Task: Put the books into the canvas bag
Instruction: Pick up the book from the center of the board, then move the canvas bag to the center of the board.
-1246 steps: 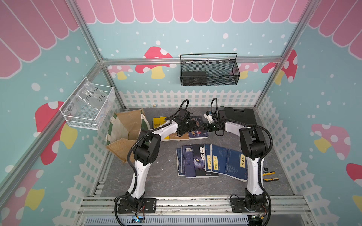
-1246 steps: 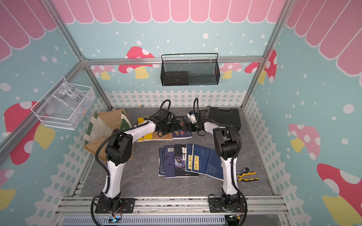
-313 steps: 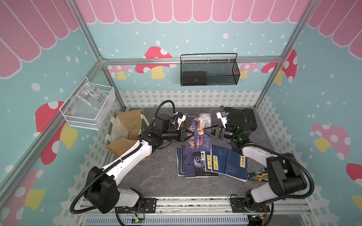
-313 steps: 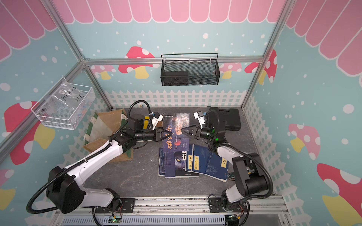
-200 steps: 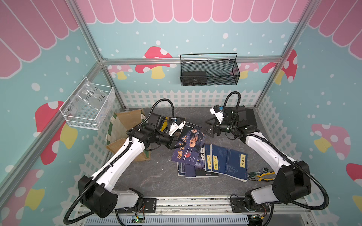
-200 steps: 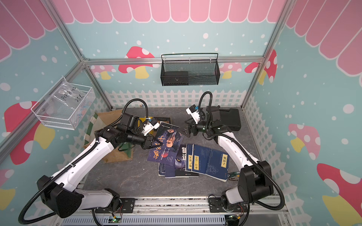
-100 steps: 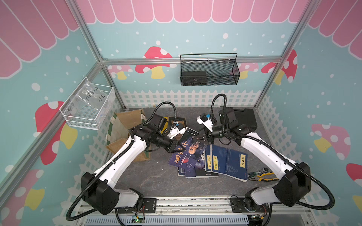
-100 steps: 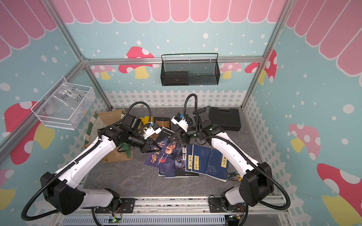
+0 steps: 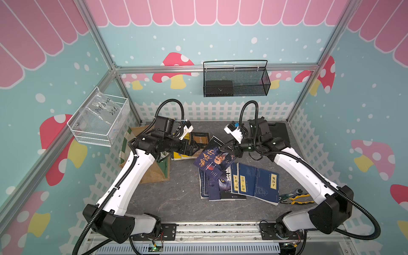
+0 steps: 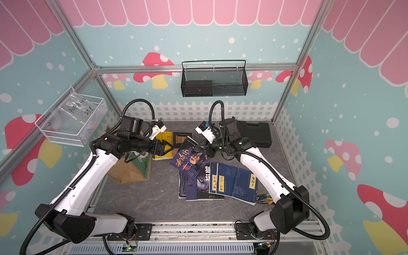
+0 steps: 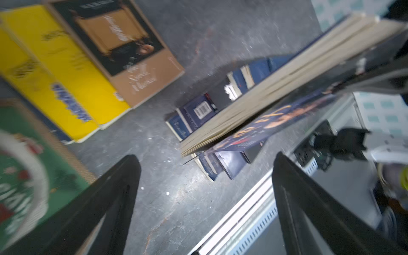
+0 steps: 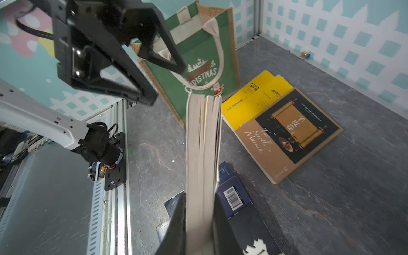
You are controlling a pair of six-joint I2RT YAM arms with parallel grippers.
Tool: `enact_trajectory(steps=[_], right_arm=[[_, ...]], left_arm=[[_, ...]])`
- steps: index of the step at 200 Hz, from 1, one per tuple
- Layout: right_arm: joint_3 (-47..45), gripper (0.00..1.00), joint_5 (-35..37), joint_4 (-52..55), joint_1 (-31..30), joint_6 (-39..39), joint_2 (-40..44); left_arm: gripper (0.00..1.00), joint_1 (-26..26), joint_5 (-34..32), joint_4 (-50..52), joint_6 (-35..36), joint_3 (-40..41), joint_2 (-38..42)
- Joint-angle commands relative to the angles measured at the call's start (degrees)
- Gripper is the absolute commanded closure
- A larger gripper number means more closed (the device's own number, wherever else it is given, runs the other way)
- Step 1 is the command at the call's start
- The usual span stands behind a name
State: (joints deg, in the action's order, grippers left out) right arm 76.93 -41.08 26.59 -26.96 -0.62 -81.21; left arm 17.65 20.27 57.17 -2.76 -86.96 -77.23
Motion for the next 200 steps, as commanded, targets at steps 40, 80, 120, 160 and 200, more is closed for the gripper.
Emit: enact_trajectory(steps=[40, 80, 120, 160, 200], right_arm=[[1.7, 1.0, 8.7, -4.5, 4.8, -5.2, 6.1], [-1.2, 1.0, 8.3, -6.3, 6.3, -5.8, 8.3], [-3.2, 1.0, 7.6, -7.7, 7.3, -6.2, 9.1], [-4.1, 1.0, 7.0, -9.1, 7.8, -6.6, 9.5], [-4.5, 1.0, 7.4, -9.9, 8.2, -6.9, 9.2]], left_arm=[[0.11, -1.5, -31.4, 8.2, -8.0, -2.0, -1.6], [0.14, -3.6, -38.0, 7.8, -8.1, -1.0, -2.1], [0.19, -6.5, -35.5, 7.5, -6.7, 0.6, -5.1], [0.45, -7.9, -37.8, 6.0, -7.4, 3.9, -5.7], [0.77, -8.2, -37.5, 6.6, -7.5, 6.7, -4.1]])
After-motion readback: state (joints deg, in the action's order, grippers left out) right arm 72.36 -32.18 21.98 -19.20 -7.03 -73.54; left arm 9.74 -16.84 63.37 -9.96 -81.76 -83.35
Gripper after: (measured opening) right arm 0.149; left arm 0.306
